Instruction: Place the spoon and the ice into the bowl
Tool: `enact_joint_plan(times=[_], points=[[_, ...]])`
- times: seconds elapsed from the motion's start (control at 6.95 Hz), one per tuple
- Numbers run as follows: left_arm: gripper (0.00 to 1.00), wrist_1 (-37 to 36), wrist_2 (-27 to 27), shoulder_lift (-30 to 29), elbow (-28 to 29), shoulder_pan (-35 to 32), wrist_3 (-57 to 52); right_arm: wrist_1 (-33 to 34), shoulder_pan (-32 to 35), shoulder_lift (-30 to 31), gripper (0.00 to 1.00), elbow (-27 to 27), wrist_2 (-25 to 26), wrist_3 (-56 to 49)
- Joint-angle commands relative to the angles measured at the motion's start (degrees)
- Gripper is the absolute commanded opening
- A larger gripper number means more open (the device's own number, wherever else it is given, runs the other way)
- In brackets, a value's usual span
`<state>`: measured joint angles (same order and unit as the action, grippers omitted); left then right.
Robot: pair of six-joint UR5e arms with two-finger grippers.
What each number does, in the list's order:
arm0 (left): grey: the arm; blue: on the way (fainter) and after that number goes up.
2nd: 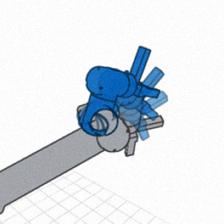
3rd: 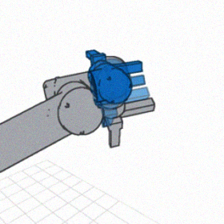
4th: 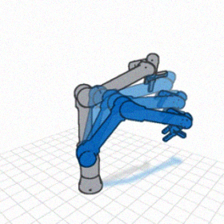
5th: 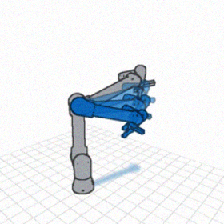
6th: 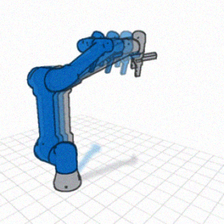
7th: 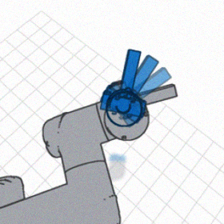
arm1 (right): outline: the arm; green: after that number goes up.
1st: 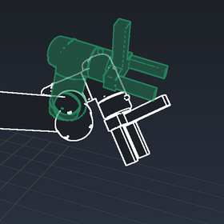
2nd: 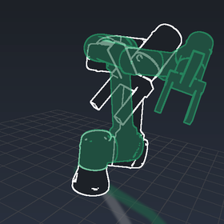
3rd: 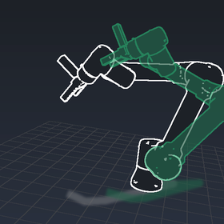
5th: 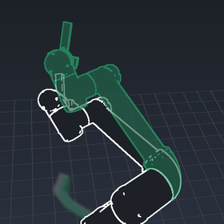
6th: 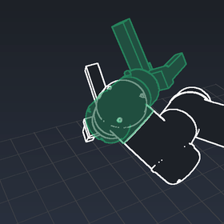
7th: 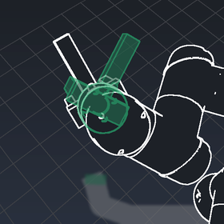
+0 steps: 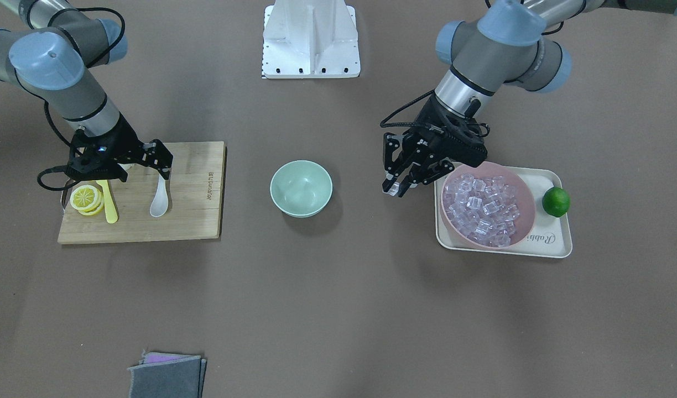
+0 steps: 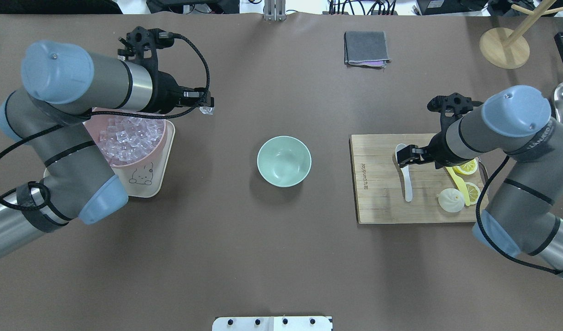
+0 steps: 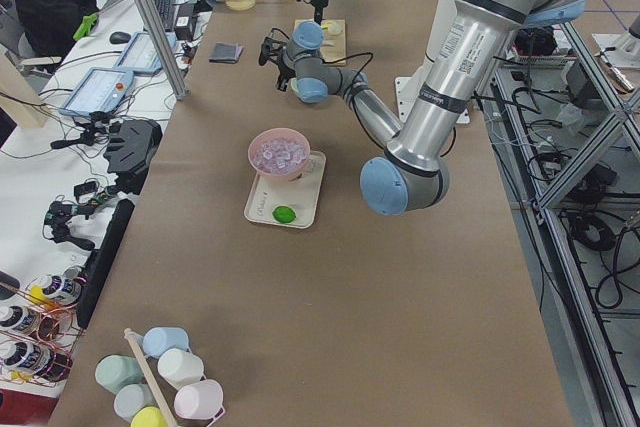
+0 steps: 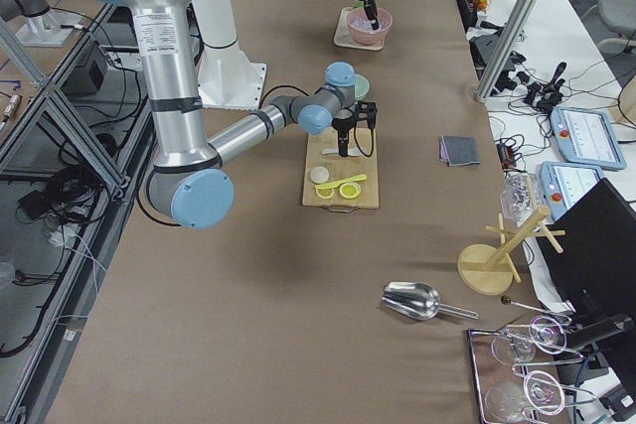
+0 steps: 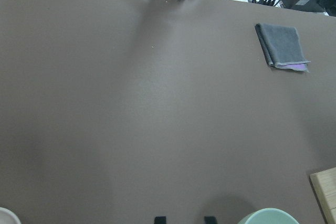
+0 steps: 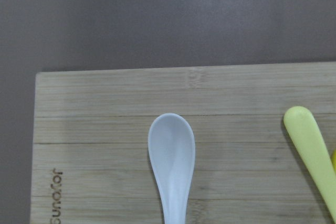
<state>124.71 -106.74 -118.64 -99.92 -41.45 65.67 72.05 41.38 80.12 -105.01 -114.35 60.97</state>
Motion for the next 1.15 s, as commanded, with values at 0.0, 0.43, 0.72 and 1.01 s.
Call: enact_joint_plan(times=[0.0, 0.43, 0.72, 1.01], points=[[0.0, 0.0, 2.6, -0.9, 0.3, 2.5, 1.6, -0.1, -1.7, -0.5, 0.81, 1.8, 1.3, -0.5], [0.0, 0.0, 3.3, -1.3, 0.9, 3.5, 1.6, 0.0, -3.4, -0.8, 0.5, 2.8, 2.5, -0.5], [0.0, 0.1, 3.4, -1.1, 0.9, 3.5, 1.5, -0.1, -3.5, -2.0, 0.19, 3.9, 2.7, -0.5], [0.0, 0.1, 3.4, -1.1, 0.9, 3.5, 1.5, 0.0, -2.7, -1.9, 0.0, 3.1, 2.5, -0.6]])
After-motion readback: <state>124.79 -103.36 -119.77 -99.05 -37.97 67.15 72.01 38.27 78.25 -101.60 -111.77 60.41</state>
